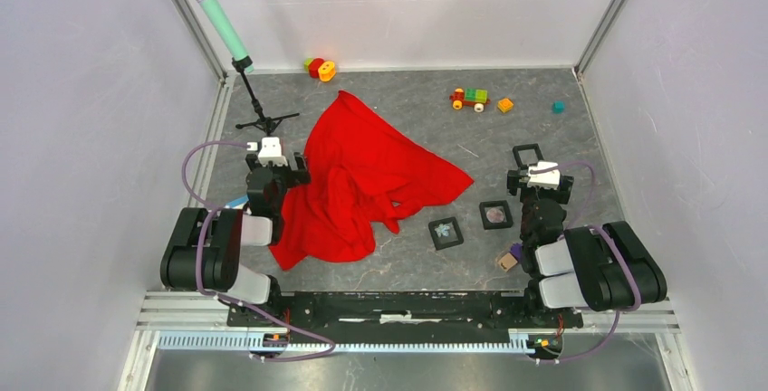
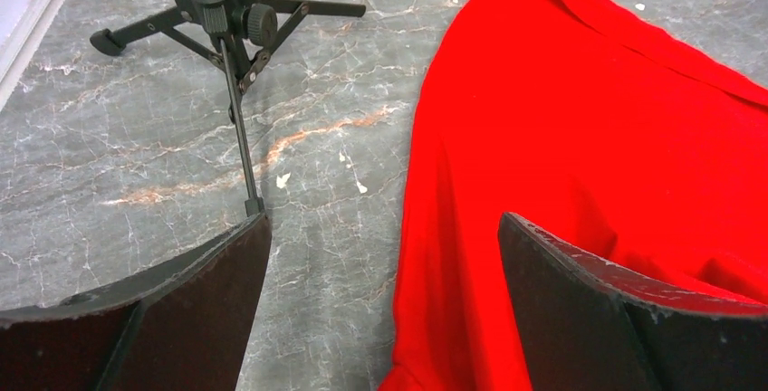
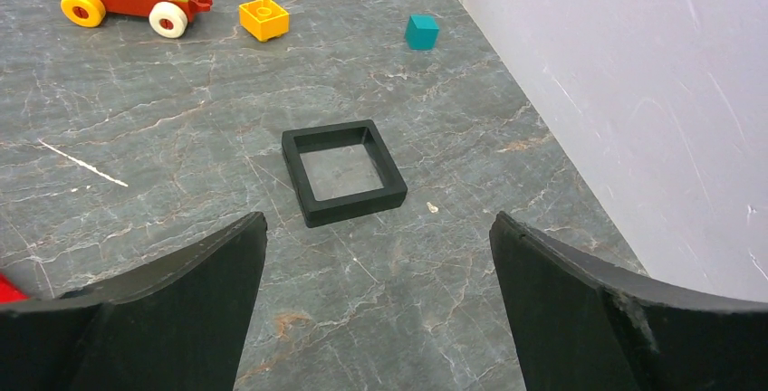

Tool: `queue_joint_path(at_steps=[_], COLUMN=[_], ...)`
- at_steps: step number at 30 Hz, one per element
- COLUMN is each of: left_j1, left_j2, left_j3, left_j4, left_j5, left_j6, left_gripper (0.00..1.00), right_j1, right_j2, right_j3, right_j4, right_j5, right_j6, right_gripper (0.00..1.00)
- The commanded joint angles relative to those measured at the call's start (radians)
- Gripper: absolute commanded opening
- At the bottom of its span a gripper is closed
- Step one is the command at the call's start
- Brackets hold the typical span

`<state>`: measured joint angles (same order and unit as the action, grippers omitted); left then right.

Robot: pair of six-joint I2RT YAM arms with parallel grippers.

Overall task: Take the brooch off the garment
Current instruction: Reset both arms

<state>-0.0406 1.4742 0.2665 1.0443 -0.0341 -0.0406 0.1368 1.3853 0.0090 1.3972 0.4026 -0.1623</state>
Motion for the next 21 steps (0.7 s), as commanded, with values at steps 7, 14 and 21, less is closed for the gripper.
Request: queue_joint_path(at_steps=[7, 14, 21], left_j1=[0.002, 0.003, 0.003], left_j2=[0.0, 0.0, -0.001], left_j3=[0.019, 0.022, 0.023], left_j4=[-0.021, -0.026, -0.028], left_j5=[-0.007, -0.008, -0.006], left_j6=[0.025, 0.026, 0.025], left_gripper=[1.0, 1.0, 1.0], right_j1=[-0.002, -0.002, -0.002], right_j2=[-0.003, -0.002, -0.003], right_j3=[-0.106, -0.106, -0.106], right_j4=[0.055, 0.054, 0.055], right_j5=[0.011, 0.01, 0.011], right_j6=[-0.007, -0.006, -0.006], right_gripper=[0.98, 0.98, 0.98])
